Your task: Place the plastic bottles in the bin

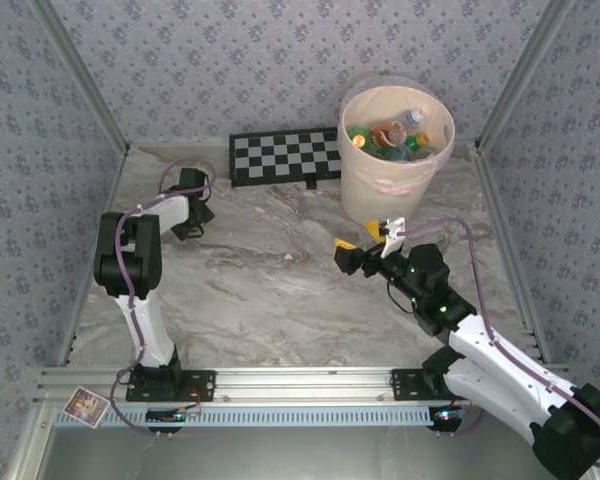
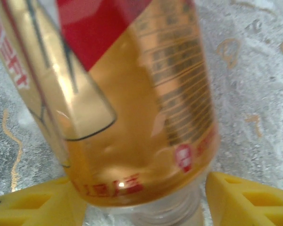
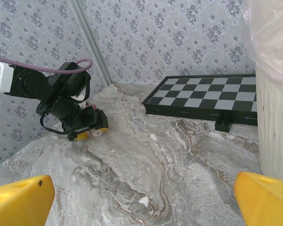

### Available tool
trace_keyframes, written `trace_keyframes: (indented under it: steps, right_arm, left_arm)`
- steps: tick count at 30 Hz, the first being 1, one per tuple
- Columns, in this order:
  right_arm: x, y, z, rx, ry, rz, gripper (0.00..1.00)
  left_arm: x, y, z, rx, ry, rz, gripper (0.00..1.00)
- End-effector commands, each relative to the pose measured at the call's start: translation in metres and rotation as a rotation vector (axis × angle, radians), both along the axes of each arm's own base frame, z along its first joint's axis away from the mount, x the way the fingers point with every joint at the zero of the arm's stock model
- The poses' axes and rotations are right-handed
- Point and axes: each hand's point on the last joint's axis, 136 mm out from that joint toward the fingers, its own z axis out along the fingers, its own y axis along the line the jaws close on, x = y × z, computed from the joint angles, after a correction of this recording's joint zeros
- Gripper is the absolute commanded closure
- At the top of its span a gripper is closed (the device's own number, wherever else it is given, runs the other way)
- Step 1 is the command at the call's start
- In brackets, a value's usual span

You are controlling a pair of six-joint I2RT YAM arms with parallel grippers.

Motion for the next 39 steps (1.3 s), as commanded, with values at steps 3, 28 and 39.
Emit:
trace_keyframes:
  steps: [3,28,39]
  right_arm:
    - [-0.003,0.0,0.0,0.001,-0.002,0.001,0.01]
    - [-0.003,-0.002,0.004,0.002,-0.013,-0.009,0.01]
    - [0.001,-0.01,0.041,0.025,0.034,-0.063,0.01]
  left_arm:
    - [0.004,0.001,-0.002,-0.013,0.02,0.009,0.46]
    - [-0.035,-0.038,0.061,0.001,-0.126,-0.18,0.74]
    - [-0.082,-0.127,0.126,0.047,-0.379,-0.599,0.71]
